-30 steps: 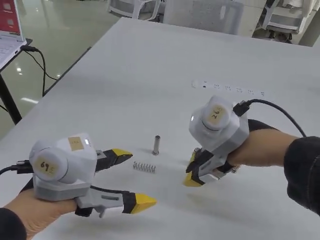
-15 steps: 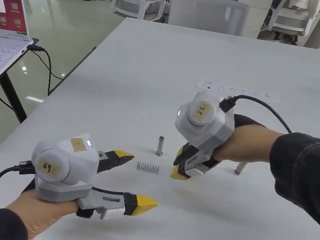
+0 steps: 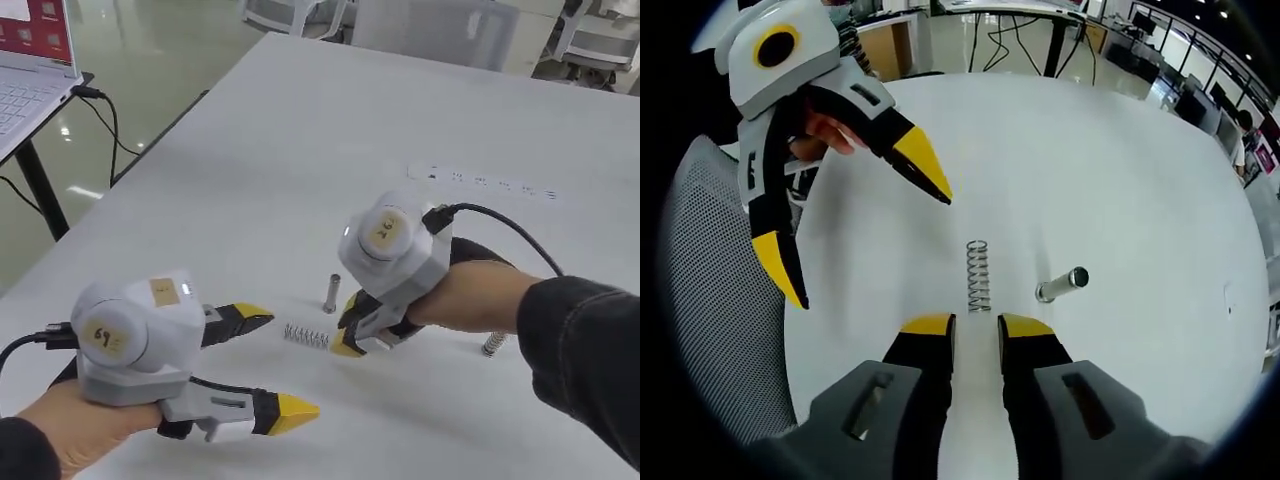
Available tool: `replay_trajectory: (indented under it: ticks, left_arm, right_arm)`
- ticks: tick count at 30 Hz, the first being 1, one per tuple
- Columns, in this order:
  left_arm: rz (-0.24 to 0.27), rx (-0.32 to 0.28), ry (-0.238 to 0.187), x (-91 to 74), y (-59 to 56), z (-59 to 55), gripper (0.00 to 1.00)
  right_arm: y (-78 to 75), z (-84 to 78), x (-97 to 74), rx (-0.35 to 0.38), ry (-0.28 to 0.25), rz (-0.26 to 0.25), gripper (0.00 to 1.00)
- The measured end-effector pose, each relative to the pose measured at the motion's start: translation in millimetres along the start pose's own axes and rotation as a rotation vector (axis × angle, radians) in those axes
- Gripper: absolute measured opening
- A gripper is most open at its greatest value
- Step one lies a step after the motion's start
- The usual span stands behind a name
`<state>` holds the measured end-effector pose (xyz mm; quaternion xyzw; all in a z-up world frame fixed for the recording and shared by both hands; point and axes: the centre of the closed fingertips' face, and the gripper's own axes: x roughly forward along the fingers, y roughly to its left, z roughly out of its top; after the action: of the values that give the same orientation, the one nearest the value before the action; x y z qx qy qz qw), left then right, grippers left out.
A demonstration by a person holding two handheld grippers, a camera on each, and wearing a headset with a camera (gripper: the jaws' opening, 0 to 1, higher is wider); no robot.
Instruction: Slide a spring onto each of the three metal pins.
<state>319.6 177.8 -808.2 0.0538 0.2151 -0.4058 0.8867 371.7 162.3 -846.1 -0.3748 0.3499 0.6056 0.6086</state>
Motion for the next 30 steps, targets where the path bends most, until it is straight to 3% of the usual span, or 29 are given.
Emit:
replay_trajectory:
  ticks: [13, 25, 30]
  left_arm:
    - [0.004, -0.003, 0.005, -1.8, 0.7, -1.6, 0.65]
    - [0.010, -0.009, 0.006, -3.0, 3.1, -2.6, 0.65]
    - [0.010, -0.010, 0.009, -2.7, 3.2, -3.7, 0.65]
  right_arm:
    - [-2.7, 1.9, 14.8, 0.021, -0.001, -0.003, 0.19]
    - [-4.5, -0.2, 23.6, -0.010, 0.033, -0.013, 0.15]
    - [-4.1, 0.8, 23.3, -0.018, 0.023, -0.015, 0.13]
